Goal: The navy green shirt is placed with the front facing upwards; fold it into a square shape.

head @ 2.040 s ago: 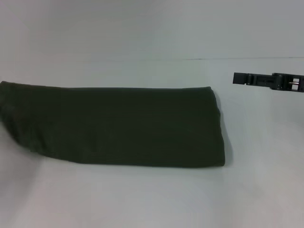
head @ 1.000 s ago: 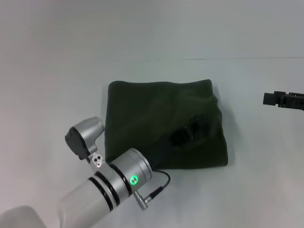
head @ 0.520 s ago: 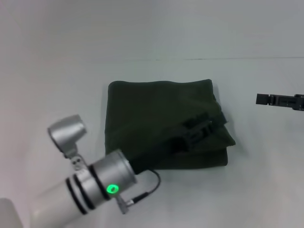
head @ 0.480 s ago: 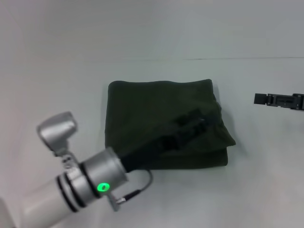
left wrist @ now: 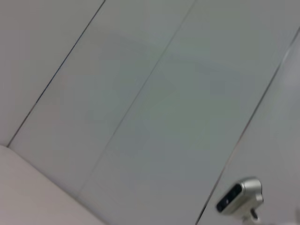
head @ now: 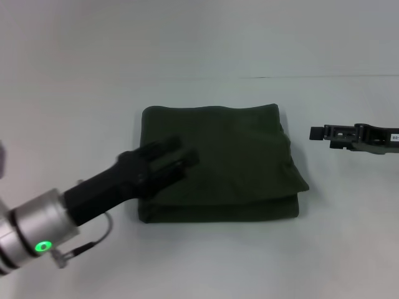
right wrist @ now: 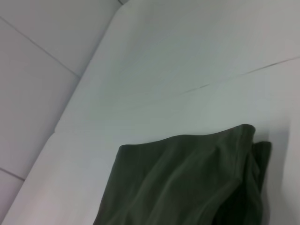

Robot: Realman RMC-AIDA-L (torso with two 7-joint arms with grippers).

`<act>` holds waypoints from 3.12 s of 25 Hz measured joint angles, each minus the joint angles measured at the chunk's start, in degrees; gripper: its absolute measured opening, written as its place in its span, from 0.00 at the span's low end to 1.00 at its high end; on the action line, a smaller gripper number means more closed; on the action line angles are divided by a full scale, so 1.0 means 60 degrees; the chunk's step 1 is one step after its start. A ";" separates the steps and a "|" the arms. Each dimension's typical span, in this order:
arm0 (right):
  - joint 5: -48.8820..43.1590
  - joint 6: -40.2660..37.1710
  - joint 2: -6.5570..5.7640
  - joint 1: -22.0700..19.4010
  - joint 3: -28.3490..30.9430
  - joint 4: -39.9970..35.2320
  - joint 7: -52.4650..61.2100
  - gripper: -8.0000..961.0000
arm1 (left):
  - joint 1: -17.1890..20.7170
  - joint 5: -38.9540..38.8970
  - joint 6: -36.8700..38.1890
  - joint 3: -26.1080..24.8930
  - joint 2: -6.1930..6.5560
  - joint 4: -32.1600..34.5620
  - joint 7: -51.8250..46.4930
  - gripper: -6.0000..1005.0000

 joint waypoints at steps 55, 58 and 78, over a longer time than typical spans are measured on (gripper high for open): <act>0.0701 -0.0148 0.0558 0.0535 -0.0684 0.0587 -0.0678 0.12 | 0.0376 -0.0074 -0.0124 0.0950 0.0089 0.1654 0.0107 0.67; 0.0848 -0.0466 0.0542 0.0463 -0.0682 0.0270 -0.0680 0.08 | 0.0377 -0.0116 -0.0095 0.0903 0.0073 0.1644 0.0078 0.67; 0.0301 0.0014 0.0559 -0.0165 -0.0800 0.0363 -0.0657 0.11 | 0.0358 -0.0440 -0.0136 0.0928 0.0009 0.1640 -0.0151 0.67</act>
